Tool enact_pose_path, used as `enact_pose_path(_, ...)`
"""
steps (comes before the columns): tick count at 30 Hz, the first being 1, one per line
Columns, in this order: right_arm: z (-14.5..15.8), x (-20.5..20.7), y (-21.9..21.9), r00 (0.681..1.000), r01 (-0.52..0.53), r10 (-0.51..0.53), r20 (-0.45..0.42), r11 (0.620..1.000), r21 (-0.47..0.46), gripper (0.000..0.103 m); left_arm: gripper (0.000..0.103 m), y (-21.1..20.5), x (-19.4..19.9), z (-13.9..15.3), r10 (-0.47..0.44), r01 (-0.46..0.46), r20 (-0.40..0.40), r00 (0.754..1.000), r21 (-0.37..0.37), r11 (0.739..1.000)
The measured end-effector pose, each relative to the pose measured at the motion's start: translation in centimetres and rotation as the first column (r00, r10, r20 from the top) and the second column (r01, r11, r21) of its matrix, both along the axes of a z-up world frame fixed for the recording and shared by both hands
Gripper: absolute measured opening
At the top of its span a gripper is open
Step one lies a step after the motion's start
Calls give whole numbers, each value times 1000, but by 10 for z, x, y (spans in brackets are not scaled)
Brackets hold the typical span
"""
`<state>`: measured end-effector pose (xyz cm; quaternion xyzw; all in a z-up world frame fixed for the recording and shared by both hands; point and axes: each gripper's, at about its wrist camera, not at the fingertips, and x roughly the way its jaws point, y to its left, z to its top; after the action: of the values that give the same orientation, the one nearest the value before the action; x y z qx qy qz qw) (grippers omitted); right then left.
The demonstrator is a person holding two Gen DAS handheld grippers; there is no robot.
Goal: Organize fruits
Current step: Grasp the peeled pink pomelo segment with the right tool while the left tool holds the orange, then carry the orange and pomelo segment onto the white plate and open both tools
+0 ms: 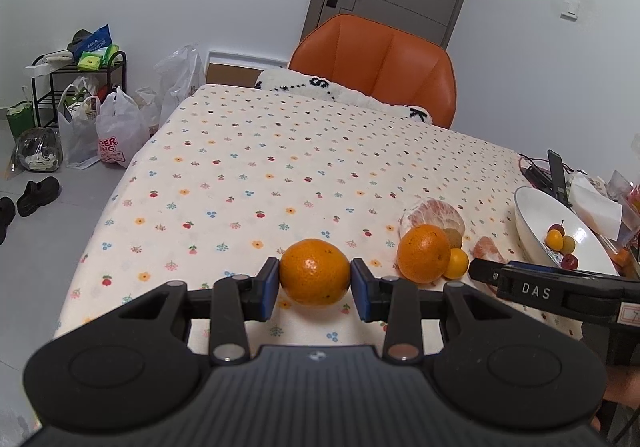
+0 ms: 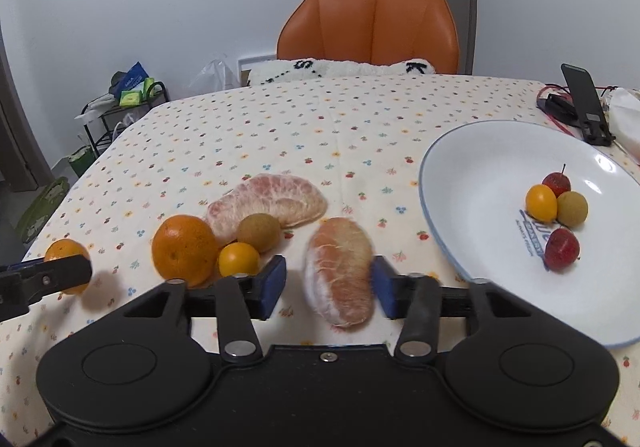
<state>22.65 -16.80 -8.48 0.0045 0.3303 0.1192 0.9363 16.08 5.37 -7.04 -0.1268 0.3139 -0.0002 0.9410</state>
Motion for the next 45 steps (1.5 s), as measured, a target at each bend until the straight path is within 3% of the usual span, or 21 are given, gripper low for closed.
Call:
enact_pose_path(12,13,-22,-16,997,-80,79,16,993,88,33,36,-19,-8,18,-22,22,39,999,8,1000)
enact_pose_path(27,37,-44,-47,993,-93,81,91,986,139,33,36,-60,-14,39,-76,74,82,994,31,997)
enact_pose_path(45,38,-50,-104,994,-37,19,111,986,165,33,36,-121,-2,47,-162,157,98,982,56,986)
